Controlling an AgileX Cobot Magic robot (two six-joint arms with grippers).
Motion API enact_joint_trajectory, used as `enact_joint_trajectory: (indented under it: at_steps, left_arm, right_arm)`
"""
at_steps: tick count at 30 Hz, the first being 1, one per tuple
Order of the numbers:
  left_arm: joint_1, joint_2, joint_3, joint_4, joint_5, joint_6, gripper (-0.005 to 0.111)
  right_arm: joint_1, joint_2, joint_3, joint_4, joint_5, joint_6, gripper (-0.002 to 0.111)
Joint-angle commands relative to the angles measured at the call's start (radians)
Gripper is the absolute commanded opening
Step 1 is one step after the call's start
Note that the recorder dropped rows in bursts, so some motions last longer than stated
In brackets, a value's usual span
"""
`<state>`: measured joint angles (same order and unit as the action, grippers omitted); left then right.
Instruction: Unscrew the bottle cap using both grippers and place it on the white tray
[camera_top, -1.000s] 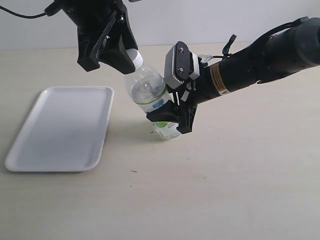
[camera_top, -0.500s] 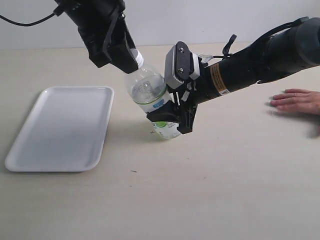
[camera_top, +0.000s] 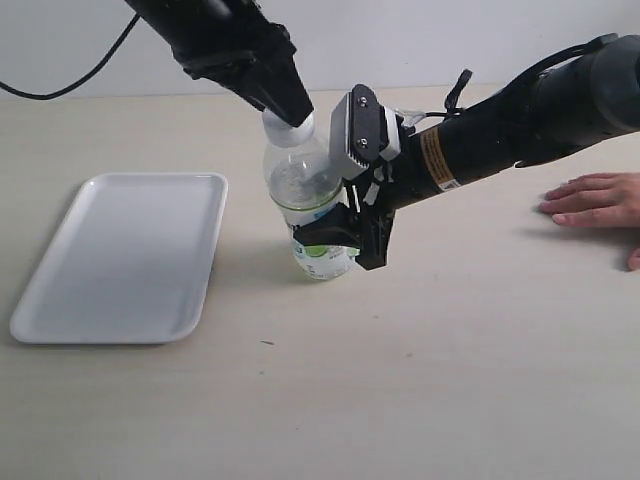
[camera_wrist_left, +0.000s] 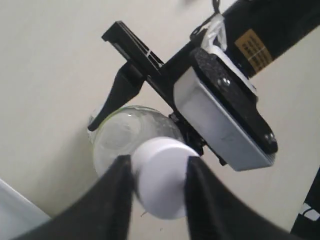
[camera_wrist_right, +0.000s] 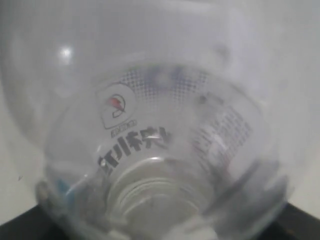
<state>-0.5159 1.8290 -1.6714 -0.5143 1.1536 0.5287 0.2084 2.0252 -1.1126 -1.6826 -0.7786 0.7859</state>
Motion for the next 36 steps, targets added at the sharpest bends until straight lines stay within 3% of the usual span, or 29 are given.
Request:
enact_joint_trajectory:
  at_steps: [1, 6, 8, 11, 14, 16, 21, 22, 30, 36]
  left_arm:
    - [-0.004, -0.002, -0.006, -0.025, 0.009, -0.062, 0.000]
    - [-0.004, -0.002, -0.006, 0.005, -0.008, -0.060, 0.000]
    - [-0.004, -0.002, -0.006, 0.009, -0.029, -0.028, 0.006]
    - [-0.004, -0.006, -0.008, 0.018, -0.074, -0.006, 0.031]
    - [-0.004, -0.016, -0.031, 0.059, -0.085, 0.031, 0.068]
    - [-0.004, -0.031, -0.052, 0.094, -0.083, 0.036, 0.083]
    - [-0.011, -0.059, -0.133, 0.152, -0.014, -0.030, 0.082]
    - [-0.029, -0.059, -0.144, 0.237, 0.009, -0.079, 0.082]
    - [-0.149, 0.002, -0.144, 0.377, -0.008, -0.163, 0.082]
    - [-0.172, 0.030, -0.144, 0.468, -0.016, -0.199, 0.082]
  right_arm:
    - [0.002, -0.003, -0.002, 0.001, 0.026, 0.014, 0.000]
    - [0.002, -0.003, -0.002, 0.001, 0.026, 0.028, 0.000]
    - [0.002, -0.003, -0.002, 0.001, 0.026, 0.028, 0.000]
    - [0.002, -0.003, -0.002, 0.001, 0.026, 0.028, 0.000]
    - [0.002, -0.003, -0.002, 0.001, 0.026, 0.028, 0.000]
    - [0.002, -0.003, -0.002, 0.001, 0.026, 0.030, 0.000]
    - [0.002, -0.003, -0.002, 0.006, 0.053, 0.076, 0.000]
    - [0.002, -0.003, -0.002, 0.008, 0.052, 0.076, 0.000]
    - [0.002, -0.003, -0.002, 0.008, 0.051, 0.083, 0.000]
    - [0.002, -0.003, -0.002, 0.004, 0.047, 0.083, 0.000]
